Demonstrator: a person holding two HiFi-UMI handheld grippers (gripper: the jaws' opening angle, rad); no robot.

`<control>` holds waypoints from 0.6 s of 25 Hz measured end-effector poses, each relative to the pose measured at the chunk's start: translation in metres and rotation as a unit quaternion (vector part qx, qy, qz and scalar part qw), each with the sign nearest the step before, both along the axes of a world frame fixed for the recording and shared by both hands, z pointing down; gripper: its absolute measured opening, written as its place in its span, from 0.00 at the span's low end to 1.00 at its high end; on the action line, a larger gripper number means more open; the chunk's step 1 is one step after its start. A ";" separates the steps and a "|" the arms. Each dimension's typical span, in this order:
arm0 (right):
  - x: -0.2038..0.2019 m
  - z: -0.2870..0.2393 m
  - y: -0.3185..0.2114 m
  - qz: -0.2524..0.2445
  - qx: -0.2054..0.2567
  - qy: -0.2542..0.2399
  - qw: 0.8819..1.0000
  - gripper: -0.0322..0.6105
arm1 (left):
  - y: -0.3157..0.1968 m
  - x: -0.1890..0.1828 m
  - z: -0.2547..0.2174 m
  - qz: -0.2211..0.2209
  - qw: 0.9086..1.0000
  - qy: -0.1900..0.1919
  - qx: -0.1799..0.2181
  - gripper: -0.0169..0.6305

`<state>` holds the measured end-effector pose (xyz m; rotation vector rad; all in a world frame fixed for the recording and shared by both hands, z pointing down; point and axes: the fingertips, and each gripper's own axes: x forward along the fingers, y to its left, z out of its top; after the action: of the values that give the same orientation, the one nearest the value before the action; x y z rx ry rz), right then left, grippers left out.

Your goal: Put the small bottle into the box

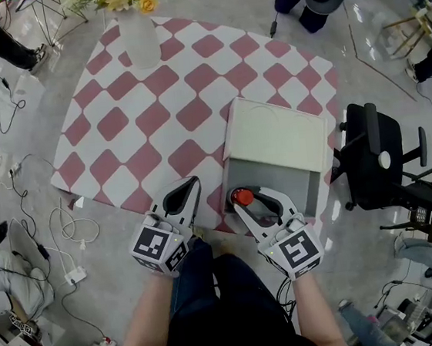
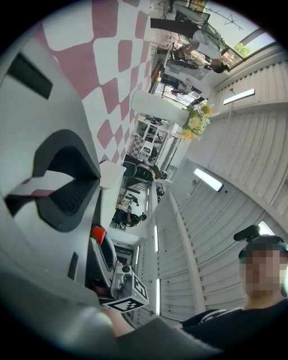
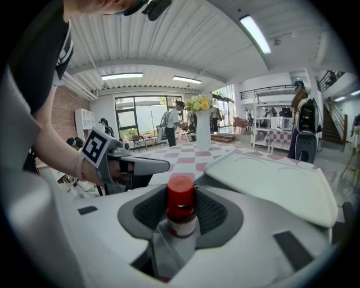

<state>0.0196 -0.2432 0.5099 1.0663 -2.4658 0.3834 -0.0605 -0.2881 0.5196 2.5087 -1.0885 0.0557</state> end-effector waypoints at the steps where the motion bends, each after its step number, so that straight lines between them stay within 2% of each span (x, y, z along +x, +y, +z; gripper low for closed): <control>1: 0.000 0.000 0.000 0.001 0.000 0.000 1.000 0.28 | 0.001 0.000 0.000 0.000 1.000 0.000 0.000 0.03; 15: -0.001 0.000 0.006 0.008 0.001 -0.004 1.000 0.30 | 0.009 -0.006 -0.007 -0.006 1.000 -0.005 0.005 0.03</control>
<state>0.0183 -0.2369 0.5102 1.0871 -2.4672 0.3921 -0.0660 -0.2789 0.5130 2.5134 -1.1096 0.0585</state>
